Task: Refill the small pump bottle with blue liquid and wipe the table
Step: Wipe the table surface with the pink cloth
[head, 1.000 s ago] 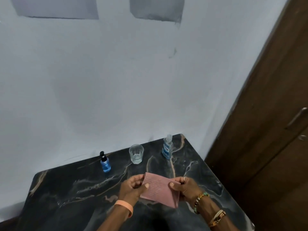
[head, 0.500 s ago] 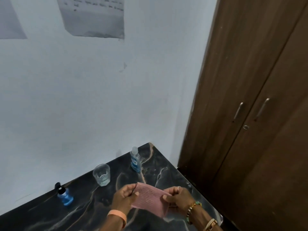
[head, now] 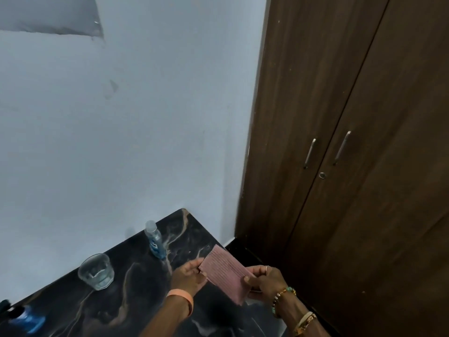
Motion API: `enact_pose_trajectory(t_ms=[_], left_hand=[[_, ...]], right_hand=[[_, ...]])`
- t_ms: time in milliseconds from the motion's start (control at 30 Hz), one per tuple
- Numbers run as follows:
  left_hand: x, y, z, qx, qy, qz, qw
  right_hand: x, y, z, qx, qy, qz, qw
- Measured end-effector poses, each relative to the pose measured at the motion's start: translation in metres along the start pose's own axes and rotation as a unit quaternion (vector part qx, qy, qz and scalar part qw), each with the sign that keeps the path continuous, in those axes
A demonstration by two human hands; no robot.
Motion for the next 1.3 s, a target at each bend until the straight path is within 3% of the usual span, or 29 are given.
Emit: enact_pose_trajectory(t_ms=[300,700,1067,1300], left_hand=[[0.063,0.043,-0.041,-0.053,-0.017,-0.001,0.998],[0.076,0.087,-0.118,-0.125,0.081,0.032,0.988],[0.070,0.098,-0.128,-0.053,0.151,0.063,0.985],[0.062,0.094,-0.129,-0.021,0.167,0.072,0.983]], right_hand=[[-0.053,0.052,0.016,0.024,0.006,0.062,0.998],[-0.077,0.088,0.071,0.101,-0.053,0.080,0.990],[-0.066,0.096,0.094,0.115,-0.101,0.060,0.986],[-0.066,0.092,0.097,0.079,-0.205,0.071,0.973]])
Point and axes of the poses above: each hand's wrist, its own y-axis towards the middle knuckle, its own x-axis out of the palm, z = x × y, the point moved 5 cm from there along y, towards the middle knuckle, and after that the axes turned 8 degrees about y, right-handed, at the moved point
